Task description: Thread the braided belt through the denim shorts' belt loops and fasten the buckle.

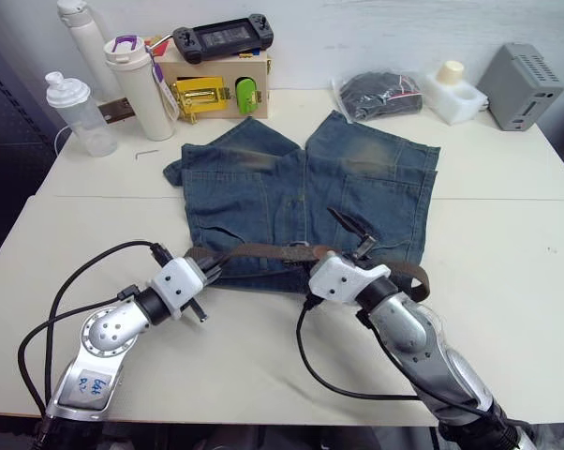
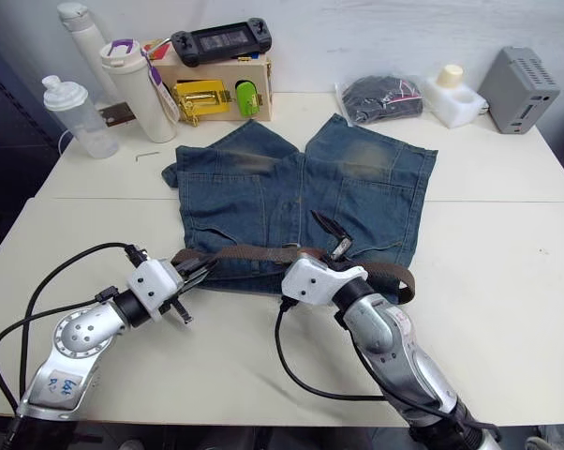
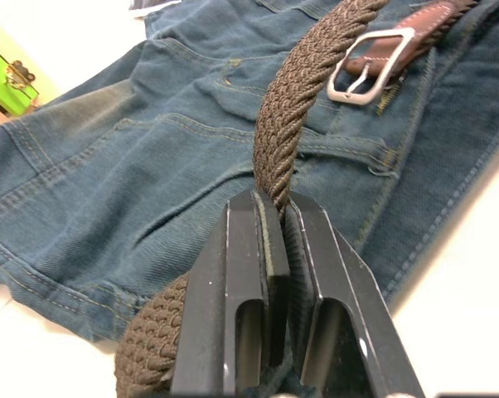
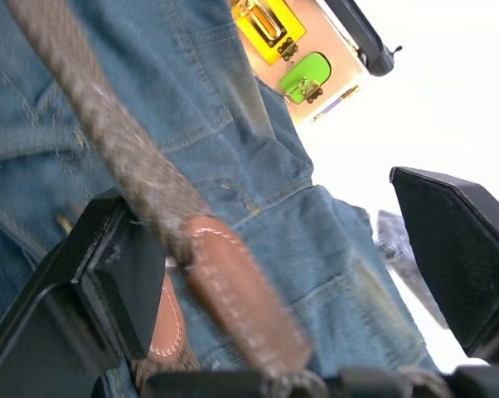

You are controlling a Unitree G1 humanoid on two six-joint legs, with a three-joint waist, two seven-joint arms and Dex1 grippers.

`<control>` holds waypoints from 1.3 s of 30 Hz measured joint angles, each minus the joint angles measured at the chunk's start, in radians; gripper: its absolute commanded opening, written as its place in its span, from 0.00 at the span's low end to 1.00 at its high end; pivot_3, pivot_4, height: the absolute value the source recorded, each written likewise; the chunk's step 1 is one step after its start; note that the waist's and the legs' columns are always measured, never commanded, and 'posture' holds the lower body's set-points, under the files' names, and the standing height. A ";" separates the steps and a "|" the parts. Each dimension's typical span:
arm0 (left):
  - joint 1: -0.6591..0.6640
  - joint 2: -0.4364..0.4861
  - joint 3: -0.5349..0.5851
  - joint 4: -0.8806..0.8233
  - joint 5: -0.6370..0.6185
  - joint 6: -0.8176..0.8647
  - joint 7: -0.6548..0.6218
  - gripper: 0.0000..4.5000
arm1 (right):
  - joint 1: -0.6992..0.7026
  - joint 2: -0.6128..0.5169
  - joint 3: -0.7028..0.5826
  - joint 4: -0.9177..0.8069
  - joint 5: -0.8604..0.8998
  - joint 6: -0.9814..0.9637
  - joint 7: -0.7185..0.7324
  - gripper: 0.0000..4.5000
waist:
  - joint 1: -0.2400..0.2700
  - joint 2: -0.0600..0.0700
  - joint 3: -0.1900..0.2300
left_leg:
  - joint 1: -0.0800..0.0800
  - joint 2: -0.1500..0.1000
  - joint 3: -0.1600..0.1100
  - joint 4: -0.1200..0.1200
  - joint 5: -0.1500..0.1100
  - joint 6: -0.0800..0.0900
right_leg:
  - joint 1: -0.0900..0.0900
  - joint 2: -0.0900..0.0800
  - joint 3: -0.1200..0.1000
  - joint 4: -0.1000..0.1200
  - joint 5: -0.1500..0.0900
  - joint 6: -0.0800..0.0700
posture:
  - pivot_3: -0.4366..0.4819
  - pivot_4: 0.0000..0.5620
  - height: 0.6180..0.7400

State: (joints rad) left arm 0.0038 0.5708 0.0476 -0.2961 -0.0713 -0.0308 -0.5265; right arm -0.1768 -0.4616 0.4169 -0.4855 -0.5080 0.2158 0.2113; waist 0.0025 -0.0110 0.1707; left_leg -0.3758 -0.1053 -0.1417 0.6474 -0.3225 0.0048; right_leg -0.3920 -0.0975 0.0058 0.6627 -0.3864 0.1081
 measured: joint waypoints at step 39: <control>-0.042 -0.047 0.043 0.044 0.007 0.047 0.058 0.25 | 0.044 -0.041 -0.033 0.062 -0.072 -0.225 0.148 0.00 | -0.004 -0.001 -0.001 | 0.001 0.000 0.000 0.002 0.000 0.000 | 0.000 0.000 0.000 0.009 0.000 0.000 | 0.48 0.27 0.95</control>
State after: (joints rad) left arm -0.0387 0.5241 0.0902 -0.2516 -0.0648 0.0164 -0.4684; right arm -0.1328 -0.5022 0.3841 -0.4240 -0.5799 -0.0090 0.3596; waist -0.0018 -0.0119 0.1700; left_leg -0.3752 -0.1055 -0.1416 0.6492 -0.3225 0.0048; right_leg -0.3923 -0.0976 0.0059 0.6715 -0.3864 0.1081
